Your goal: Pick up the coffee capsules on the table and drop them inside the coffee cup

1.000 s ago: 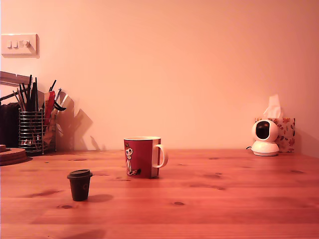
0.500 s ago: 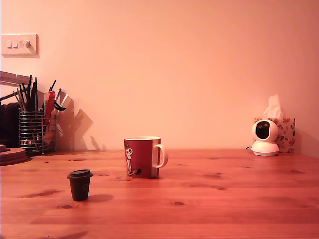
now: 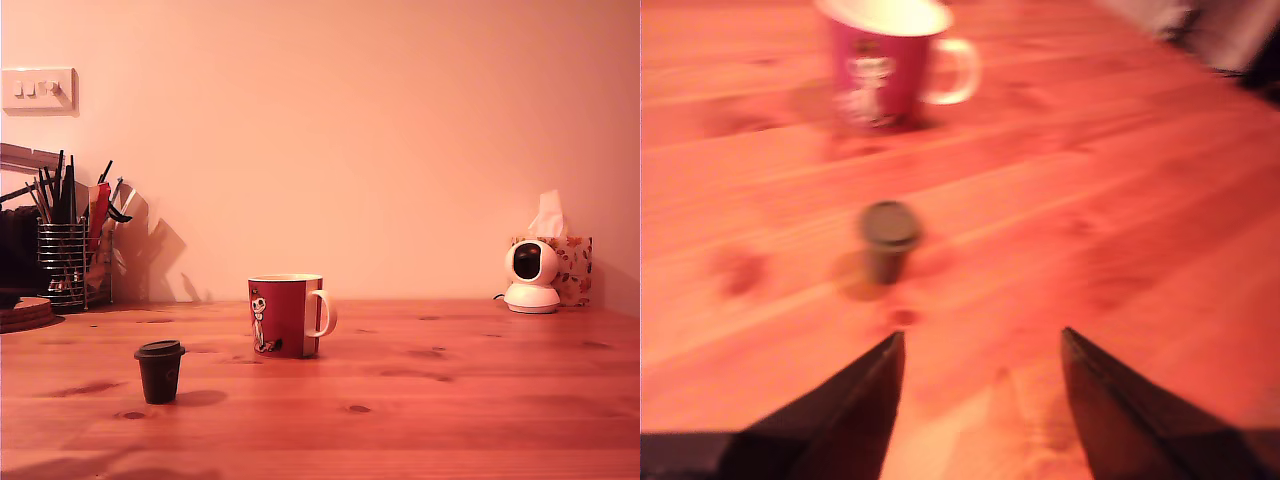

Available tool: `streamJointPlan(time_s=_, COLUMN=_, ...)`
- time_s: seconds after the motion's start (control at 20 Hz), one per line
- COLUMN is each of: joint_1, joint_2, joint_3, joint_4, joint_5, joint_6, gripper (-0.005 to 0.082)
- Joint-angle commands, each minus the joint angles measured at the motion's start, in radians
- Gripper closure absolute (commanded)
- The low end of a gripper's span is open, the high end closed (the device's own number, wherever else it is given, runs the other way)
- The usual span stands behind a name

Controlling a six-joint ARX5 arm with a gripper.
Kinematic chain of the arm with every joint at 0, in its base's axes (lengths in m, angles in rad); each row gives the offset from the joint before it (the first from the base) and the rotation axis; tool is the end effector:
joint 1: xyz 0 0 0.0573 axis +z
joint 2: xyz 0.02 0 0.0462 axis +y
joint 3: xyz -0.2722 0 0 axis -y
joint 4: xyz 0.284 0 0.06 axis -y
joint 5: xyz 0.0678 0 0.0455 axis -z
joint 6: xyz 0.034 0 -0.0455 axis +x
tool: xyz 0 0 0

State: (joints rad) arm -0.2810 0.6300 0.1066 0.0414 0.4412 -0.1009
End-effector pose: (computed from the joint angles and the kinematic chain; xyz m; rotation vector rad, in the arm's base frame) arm 0.1529 -0.0592 0.1282 -0.1340 0.5264 -0.6828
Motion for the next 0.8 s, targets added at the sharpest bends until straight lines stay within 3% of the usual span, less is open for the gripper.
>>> streamJointPlan(time_s=0.0, joint_1=-0.006, joint_2=0.034, joint_3=-0.005, joint_4=0.052, joint_5=-0.017, joint_6=0.014, gripper=0.0299)
streamJointPlan(time_s=0.15, joint_1=-0.013, joint_2=0.097, joint_3=-0.005, joint_4=0.121, joint_5=-0.037, joint_6=0.026, gripper=0.0299)
streamJointPlan(time_s=0.2, joint_1=-0.019, joint_2=0.121, joint_3=-0.005, joint_4=0.155, joint_5=-0.067, joint_6=0.052, gripper=0.0299)
streamJointPlan(time_s=0.4, joint_1=-0.036, joint_2=0.219, joint_3=-0.005, joint_4=0.301, joint_5=-0.082, joint_6=0.137, gripper=0.0299)
streamJointPlan(time_s=0.75, joint_1=-0.037, joint_2=0.45, joint_3=-0.005, joint_4=0.486, joint_5=-0.092, joint_6=0.193, gripper=0.0235)
